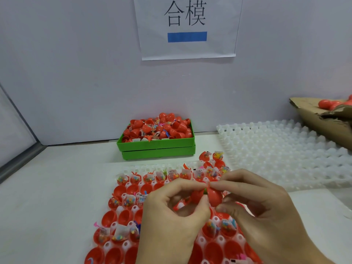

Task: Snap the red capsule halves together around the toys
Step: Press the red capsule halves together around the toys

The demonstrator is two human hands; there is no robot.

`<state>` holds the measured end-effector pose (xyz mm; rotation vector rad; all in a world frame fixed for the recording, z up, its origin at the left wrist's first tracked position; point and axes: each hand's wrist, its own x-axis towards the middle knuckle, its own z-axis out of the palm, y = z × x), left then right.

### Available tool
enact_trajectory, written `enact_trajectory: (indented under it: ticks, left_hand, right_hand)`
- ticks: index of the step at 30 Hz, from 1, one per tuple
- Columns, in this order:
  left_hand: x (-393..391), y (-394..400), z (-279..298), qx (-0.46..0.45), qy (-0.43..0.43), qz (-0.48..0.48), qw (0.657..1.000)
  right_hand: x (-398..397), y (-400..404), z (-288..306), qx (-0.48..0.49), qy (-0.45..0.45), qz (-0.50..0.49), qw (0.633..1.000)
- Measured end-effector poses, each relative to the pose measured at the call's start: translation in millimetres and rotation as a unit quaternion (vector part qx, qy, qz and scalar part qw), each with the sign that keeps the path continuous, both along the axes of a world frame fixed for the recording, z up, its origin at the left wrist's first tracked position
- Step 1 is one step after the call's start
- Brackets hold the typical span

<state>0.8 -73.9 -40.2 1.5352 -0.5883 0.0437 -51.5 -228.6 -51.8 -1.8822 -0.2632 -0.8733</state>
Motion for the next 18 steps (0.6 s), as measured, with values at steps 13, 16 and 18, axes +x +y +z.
enact_trajectory:
  ticks: [13, 16, 18]
  left_hand:
    - [1.8, 2.1, 0.1, 0.035, -0.041, 0.021, 0.998]
    - [0.5, 1.2, -0.4, 0.045, -0.070, 0.041, 0.996]
    - [0.5, 0.6, -3.1, 0.054, -0.103, 0.058, 0.992]
  right_hand:
    - [-2.9, 0.1, 4.1, 0.076, 0.035, 0.036, 0.996]
    - [-3.0, 1.0, 4.0, 0.080, 0.035, 0.017, 0.996]
    - [-3.0, 2.0, 3.3, 0.086, 0.035, 0.010, 0.996]
